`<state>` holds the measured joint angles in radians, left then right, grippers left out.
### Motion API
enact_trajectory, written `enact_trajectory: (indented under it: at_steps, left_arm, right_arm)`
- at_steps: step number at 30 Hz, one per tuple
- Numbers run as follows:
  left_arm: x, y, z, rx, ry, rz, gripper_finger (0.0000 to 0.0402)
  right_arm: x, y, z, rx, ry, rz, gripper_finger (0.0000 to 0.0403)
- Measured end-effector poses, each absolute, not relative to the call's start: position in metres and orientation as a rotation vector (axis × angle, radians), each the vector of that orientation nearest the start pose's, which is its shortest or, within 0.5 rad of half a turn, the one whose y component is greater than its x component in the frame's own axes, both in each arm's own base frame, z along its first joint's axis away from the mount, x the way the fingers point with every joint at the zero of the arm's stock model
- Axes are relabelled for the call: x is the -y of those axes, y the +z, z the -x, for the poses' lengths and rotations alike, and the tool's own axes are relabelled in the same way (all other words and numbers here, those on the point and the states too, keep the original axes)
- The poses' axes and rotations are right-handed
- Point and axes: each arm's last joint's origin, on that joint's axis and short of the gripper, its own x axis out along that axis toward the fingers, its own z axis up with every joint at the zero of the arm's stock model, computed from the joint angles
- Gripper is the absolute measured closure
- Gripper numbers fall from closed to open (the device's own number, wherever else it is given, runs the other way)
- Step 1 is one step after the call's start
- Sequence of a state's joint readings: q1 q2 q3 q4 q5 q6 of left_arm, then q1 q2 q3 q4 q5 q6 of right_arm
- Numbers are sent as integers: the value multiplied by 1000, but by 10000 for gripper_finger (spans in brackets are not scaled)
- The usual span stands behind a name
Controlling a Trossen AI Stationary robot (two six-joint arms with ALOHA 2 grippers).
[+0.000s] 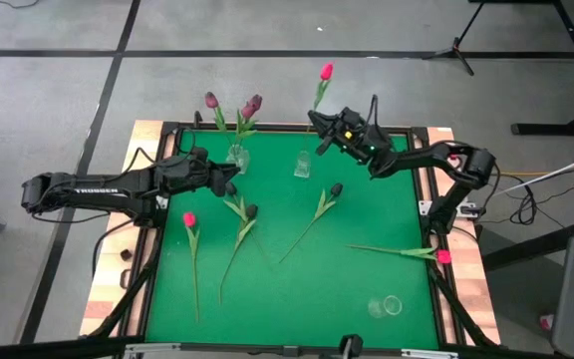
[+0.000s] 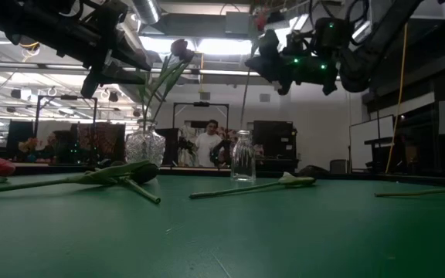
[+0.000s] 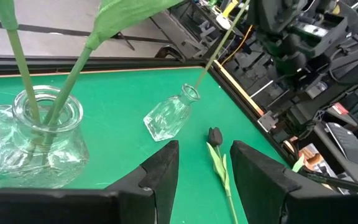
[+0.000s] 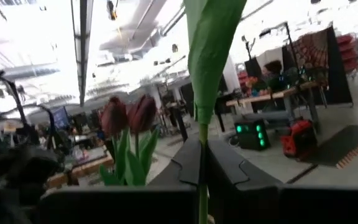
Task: Sort flowers into vase by color
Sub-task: Put the middle pink tulip into the top right transparent vase
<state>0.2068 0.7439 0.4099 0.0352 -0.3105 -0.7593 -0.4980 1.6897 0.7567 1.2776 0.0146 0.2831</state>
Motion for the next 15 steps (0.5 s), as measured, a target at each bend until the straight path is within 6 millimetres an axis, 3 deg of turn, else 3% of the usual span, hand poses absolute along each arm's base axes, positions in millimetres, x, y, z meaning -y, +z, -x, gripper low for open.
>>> enact_trajectory:
  at_steps: [15]
  left_arm:
    - [-43, 231, -163, -92, 602, 722, 258]
  right_arm:
    - [162, 223, -300, 304, -434, -163, 389]
